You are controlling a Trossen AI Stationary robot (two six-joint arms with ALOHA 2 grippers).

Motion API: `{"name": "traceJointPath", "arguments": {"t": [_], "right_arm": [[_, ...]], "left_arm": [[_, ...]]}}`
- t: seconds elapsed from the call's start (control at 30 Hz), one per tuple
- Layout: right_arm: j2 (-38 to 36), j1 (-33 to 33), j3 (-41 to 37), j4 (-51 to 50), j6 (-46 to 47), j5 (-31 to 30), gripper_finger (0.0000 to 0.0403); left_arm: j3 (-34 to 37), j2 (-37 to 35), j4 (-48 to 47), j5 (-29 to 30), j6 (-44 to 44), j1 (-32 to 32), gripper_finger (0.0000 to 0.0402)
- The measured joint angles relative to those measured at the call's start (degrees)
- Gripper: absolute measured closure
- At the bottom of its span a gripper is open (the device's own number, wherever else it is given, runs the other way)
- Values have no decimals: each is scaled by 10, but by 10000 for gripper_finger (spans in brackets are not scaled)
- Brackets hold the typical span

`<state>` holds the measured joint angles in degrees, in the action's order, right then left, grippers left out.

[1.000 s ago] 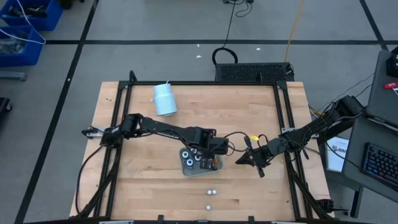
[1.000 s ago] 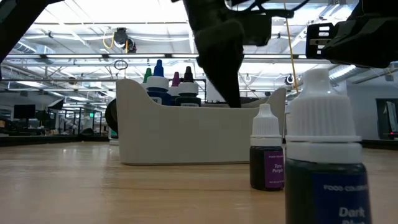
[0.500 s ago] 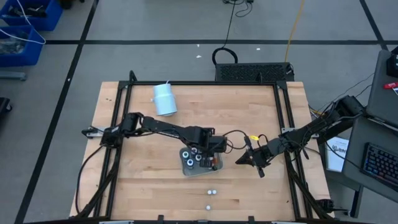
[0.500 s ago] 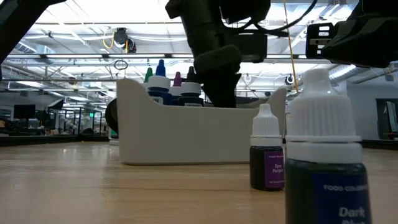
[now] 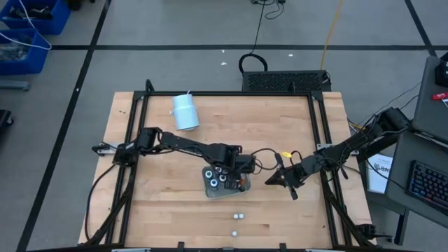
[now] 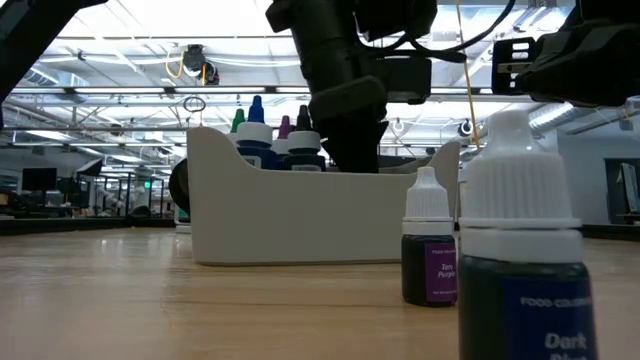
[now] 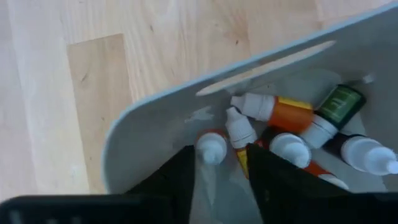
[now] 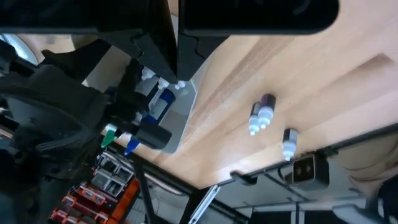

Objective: Pick & Place food coloring
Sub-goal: Put the small orange food coloring bottle into the gray bin, then put the small green food coloring bottle into the gray bin

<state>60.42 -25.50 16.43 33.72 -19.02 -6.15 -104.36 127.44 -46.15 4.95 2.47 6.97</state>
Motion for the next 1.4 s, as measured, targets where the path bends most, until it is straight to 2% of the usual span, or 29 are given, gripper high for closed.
{"name": "traceJointPath", "arguments": {"t": [0.17, 0.3, 0.4, 0.47, 0.5, 0.53, 0.63, 0.73, 0.87, 1.0, 1.1, 1.17, 1.27, 1.4], "right_arm": [[0, 0, 0, 25, 35, 0, 403], [0, 0, 0, 31, 39, 0, 403], [0, 0, 0, 37, 58, 0, 403], [0, -3, 0, 44, 80, 2, 403], [0, -5, 0, 47, 88, 2, 403], [0, -7, 0, 47, 92, 2, 403], [0, -18, 0, 46, 104, 2, 403], [3, -27, 0, 46, 119, 2, 403], [5, -44, 0, 58, 125, 0, 403], [6, -55, 0, 74, 112, -17, 403], [6, -55, 0, 99, 112, -18, 403], [6, -54, 3, 106, 110, -34, 403], [16, -56, 36, 41, 125, -41, 403], [86, -80, 148, -121, 173, -48, 403]], "left_arm": [[-16, 0, -18, 0, -5, 0, 191], [-112, 0, -93, -21, -44, 11, 161], [-215, 0, -165, -51, -76, 33, 158], [-289, 0, -205, -50, -86, 56, 169], [-309, -4, -217, -43, -84, 69, 180], [-296, -32, -204, -32, -84, 84, 193], [-223, -128, -192, 9, -92, 135, 249], [-141, -218, -171, 102, -135, 198, 312], [34, -330, -77, 213, -151, 293, 388], [271, -417, 162, 320, -134, 376, 391], [425, -437, 365, 371, -100, 395, 397], [513, -439, 480, 384, -83, 398, 396], [633, -438, 644, 384, -70, 388, 394], [744, -439, 812, 392, -83, 358, 397]]}}
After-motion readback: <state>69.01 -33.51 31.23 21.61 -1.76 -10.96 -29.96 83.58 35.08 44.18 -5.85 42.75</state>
